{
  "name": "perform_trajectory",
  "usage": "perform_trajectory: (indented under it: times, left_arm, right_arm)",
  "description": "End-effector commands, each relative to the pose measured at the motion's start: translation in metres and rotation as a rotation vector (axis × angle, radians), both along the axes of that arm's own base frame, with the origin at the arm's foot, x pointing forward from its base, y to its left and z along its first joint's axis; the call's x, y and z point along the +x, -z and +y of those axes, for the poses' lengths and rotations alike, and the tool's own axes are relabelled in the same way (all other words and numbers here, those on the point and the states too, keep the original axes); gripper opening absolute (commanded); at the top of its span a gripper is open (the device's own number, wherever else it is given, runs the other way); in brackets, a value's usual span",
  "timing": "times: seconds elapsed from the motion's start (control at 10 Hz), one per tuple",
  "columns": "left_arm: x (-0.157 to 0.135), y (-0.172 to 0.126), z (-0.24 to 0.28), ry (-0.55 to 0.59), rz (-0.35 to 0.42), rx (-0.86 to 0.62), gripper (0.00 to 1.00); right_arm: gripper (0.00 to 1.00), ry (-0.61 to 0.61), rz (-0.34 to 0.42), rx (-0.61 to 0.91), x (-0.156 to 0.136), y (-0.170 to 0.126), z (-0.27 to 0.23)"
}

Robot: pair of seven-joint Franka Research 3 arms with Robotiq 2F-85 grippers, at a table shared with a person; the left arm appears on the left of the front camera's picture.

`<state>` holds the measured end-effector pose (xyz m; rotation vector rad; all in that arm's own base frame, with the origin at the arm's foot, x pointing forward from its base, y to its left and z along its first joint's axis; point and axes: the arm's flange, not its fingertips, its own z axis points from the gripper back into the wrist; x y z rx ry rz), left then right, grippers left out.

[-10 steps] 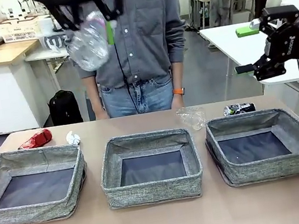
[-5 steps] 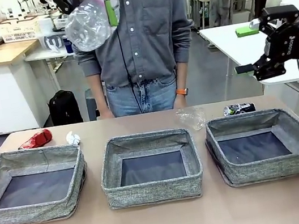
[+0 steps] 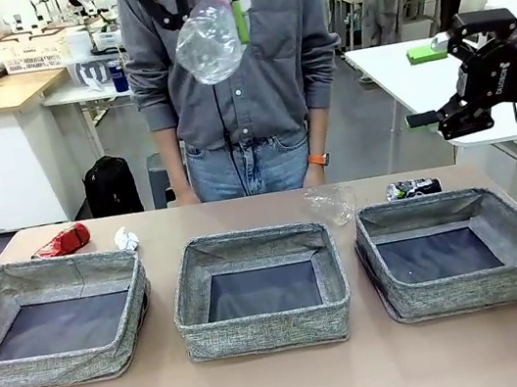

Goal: Sort the waste into the appropriate baskets.
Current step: Pick up the waste item pointed out by the person.

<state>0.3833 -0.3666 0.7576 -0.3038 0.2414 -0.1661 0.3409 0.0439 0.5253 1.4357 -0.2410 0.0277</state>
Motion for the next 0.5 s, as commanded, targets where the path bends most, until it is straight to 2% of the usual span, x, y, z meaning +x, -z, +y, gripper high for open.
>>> perform_trajectory:
  times: [0.0, 0.1, 0.4]
  left_arm:
    - [0.010, -0.011, -0.009, -0.008, 0.022, -0.028, 0.39]
    - [0.000, 0.000, 0.000, 0.000, 0.000, 0.000, 0.39]
    - [0.000, 0.000, 0.000, 0.000, 0.000, 0.000, 0.39]
  right_arm:
    - [1.00, 0.003, 0.006, 0.022, 0.003, -0.004, 0.002]
    - [1.00, 0.003, 0.006, 0.022, 0.003, -0.004, 0.002]
    - [1.00, 0.003, 0.006, 0.022, 0.003, -0.004, 0.002]
